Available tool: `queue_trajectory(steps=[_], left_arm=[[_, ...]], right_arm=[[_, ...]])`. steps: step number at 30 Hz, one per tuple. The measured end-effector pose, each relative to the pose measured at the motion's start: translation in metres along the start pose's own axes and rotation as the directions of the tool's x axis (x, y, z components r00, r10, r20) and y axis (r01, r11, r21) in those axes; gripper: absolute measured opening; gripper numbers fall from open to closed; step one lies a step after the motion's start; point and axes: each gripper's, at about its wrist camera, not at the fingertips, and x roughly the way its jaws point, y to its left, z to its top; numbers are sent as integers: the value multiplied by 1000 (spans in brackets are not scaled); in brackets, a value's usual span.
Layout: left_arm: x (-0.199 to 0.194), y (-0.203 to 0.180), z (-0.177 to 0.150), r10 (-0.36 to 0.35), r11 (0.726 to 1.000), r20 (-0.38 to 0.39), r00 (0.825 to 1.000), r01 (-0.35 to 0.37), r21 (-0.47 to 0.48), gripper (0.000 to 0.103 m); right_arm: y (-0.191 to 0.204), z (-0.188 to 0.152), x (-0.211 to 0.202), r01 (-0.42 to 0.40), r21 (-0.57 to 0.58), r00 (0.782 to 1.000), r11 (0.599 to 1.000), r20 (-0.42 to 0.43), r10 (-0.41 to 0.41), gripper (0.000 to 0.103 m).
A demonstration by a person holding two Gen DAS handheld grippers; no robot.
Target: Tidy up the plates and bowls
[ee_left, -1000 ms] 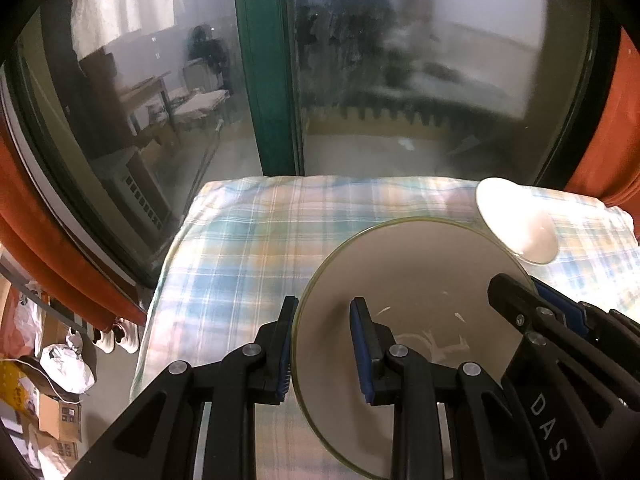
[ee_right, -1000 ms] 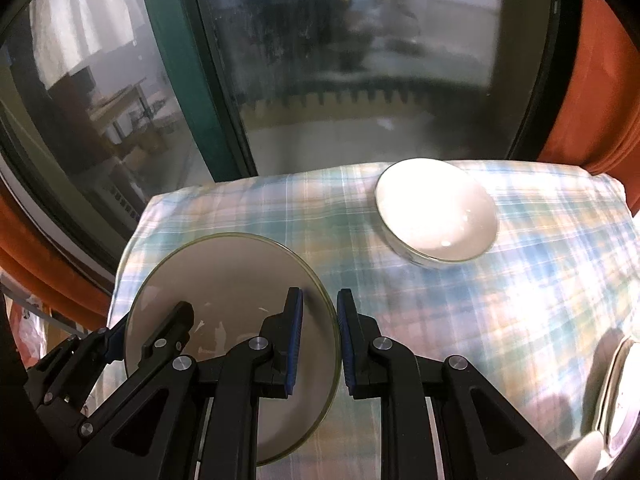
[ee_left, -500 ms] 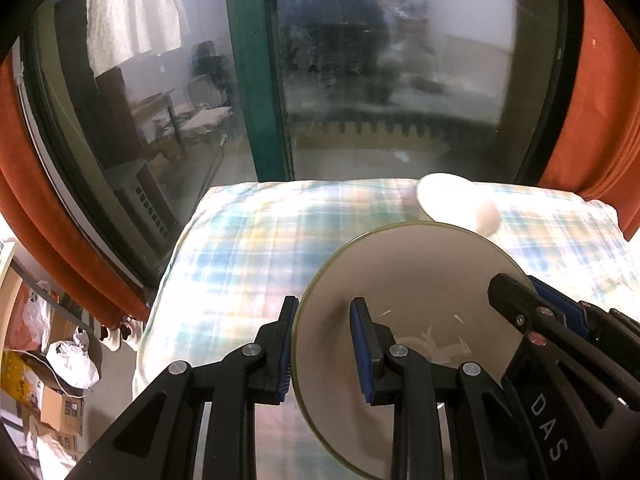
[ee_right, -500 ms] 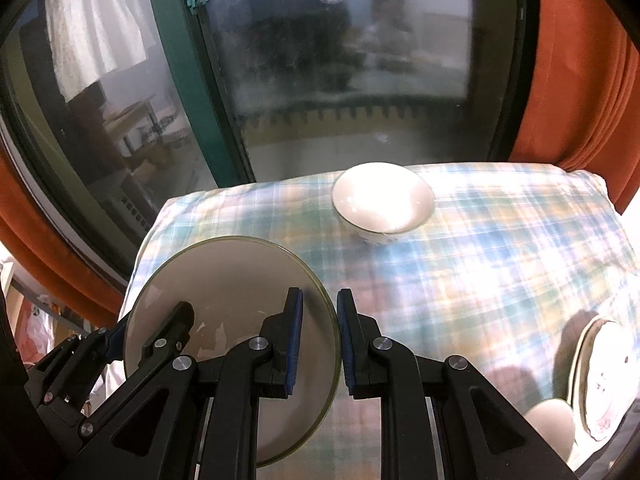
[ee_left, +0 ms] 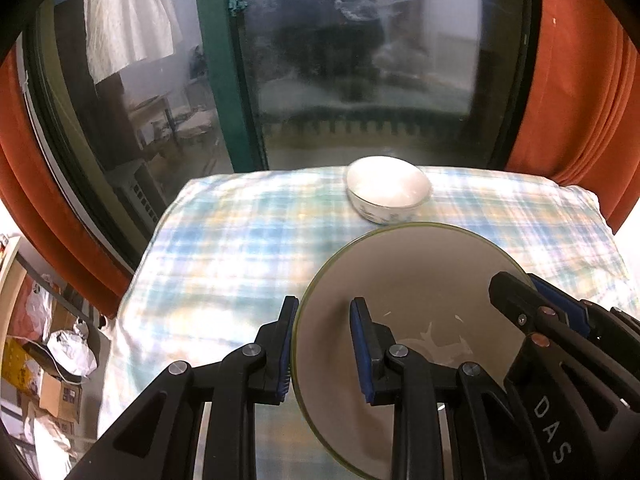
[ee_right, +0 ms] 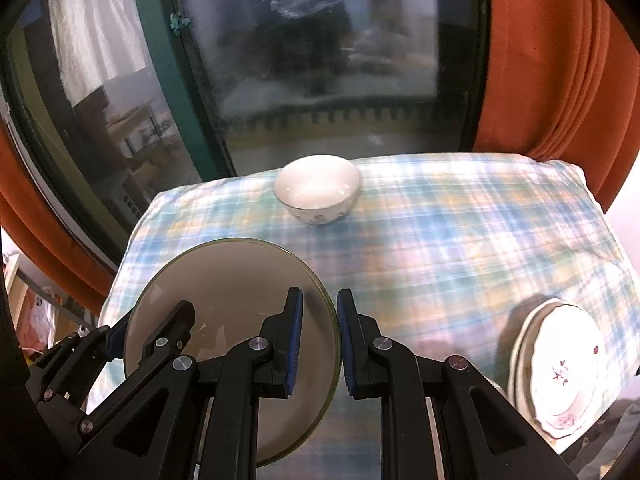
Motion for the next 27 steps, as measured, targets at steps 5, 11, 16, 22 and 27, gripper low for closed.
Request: queue_trajectory(steps=[5,11,16,22,27], left_arm=[[-7,-28,-12,8,1000,-9,1000,-8,-10,24],[-16,-59,-27,6,1000,-10,1000,-7,-14,24],[-19,-83,-42,-6,1000,-26,1000,5,-20,24],[-19,-106,-57,-18,1000,-42,999,17,-21,24],[-15,-119,-66,-22,1000,-66,998,22,-14,24]], right_arm=[[-33,-12,-11,-9,-15,1000,1000,-11,8,21],[-68,-26,-22,-17,-27,1000,1000,-14,16,21],[-94,-36,-28,-13,-33,1000,999,-21,13,21],[-121,-49,-30,-2,-43,999,999,-40,0,21],[-136,-58,-28,4,-43,999,999,-53,-6,21]])
